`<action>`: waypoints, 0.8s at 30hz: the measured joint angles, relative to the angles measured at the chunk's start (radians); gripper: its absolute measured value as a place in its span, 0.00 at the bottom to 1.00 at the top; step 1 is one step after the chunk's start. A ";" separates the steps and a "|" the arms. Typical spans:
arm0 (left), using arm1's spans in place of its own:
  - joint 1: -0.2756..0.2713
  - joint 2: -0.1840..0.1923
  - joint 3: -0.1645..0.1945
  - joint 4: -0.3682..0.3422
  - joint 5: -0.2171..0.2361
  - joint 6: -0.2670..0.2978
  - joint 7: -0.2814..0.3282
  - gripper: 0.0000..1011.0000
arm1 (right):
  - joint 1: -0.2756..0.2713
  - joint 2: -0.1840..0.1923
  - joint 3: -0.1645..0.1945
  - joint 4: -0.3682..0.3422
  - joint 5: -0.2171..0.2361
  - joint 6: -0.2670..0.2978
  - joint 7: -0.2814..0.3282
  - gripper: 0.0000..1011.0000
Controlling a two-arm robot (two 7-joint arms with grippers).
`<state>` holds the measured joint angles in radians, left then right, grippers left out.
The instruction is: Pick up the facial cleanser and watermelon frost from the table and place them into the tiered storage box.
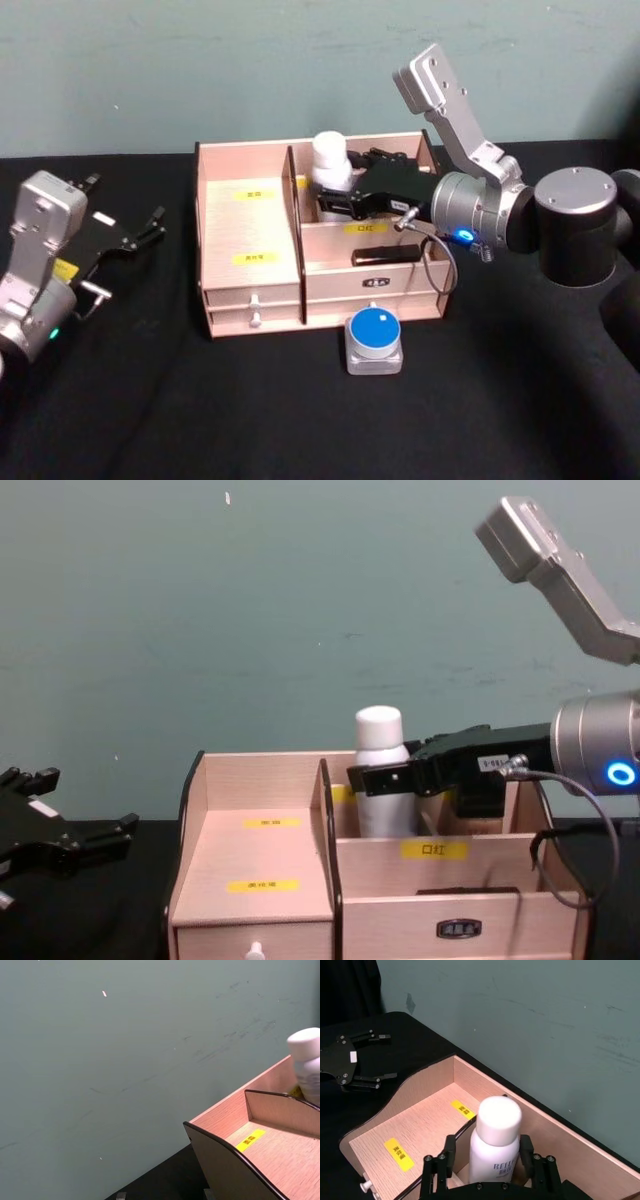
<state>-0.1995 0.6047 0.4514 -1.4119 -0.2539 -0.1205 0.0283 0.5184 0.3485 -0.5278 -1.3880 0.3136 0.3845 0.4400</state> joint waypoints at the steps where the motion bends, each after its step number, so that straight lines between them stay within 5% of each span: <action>1: 0.000 0.000 0.000 0.000 0.000 0.000 0.000 0.99 | 0.000 0.000 0.000 0.000 0.000 0.000 0.000 0.80; 7: 0.000 0.000 0.000 0.000 0.000 0.000 0.000 0.99 | -0.021 0.008 0.019 -0.033 0.003 -0.035 -0.007 0.96; 12: 0.000 0.000 0.000 0.000 0.000 0.000 0.000 0.99 | -0.053 0.036 0.039 -0.110 0.008 -0.035 -0.018 0.99; 24: 0.000 0.000 0.000 0.000 0.000 0.000 0.000 0.99 | -0.286 0.152 0.117 -0.440 0.052 0.085 -0.092 0.99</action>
<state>-0.1995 0.6047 0.4514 -1.4120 -0.2539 -0.1206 0.0283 0.2328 0.5009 -0.4110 -1.8284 0.3661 0.4697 0.3478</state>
